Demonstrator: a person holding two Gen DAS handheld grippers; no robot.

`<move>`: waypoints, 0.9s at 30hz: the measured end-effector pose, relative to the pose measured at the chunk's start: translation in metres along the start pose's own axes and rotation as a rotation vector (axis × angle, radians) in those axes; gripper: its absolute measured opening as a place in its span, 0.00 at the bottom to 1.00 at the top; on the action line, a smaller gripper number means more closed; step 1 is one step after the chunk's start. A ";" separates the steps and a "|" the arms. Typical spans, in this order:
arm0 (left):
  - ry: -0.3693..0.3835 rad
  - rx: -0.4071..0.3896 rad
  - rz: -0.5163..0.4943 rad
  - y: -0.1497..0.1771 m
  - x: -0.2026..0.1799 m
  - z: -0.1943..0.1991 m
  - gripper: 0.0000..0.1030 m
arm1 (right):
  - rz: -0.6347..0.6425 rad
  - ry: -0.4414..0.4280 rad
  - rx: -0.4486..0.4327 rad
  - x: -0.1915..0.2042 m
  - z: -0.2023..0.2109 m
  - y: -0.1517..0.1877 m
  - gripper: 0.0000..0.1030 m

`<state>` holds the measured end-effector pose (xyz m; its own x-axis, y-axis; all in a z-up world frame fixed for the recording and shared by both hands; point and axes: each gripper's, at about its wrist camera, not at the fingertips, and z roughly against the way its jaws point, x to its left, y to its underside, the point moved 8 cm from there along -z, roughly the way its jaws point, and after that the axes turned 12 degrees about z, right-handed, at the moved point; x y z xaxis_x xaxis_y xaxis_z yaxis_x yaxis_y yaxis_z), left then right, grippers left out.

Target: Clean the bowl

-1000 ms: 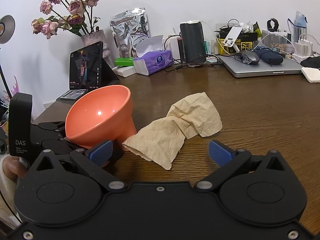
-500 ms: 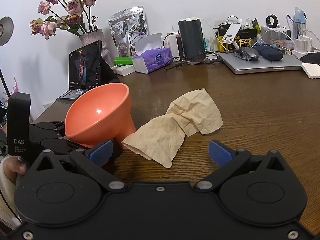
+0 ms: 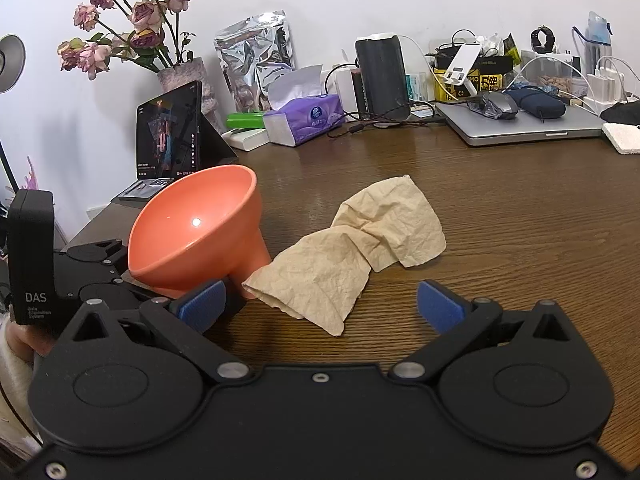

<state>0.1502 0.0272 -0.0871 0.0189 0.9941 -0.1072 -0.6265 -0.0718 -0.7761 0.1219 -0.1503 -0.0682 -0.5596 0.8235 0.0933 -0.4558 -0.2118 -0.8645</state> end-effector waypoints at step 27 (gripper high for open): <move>-0.005 -0.001 0.015 -0.002 0.001 0.000 0.93 | -0.011 0.000 0.004 -0.002 -0.002 0.003 1.00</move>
<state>0.1509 0.0283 -0.0857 0.0057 0.9933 -0.1153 -0.6257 -0.0865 -0.7753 0.1228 -0.1513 -0.0715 -0.5543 0.8260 0.1026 -0.4645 -0.2047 -0.8616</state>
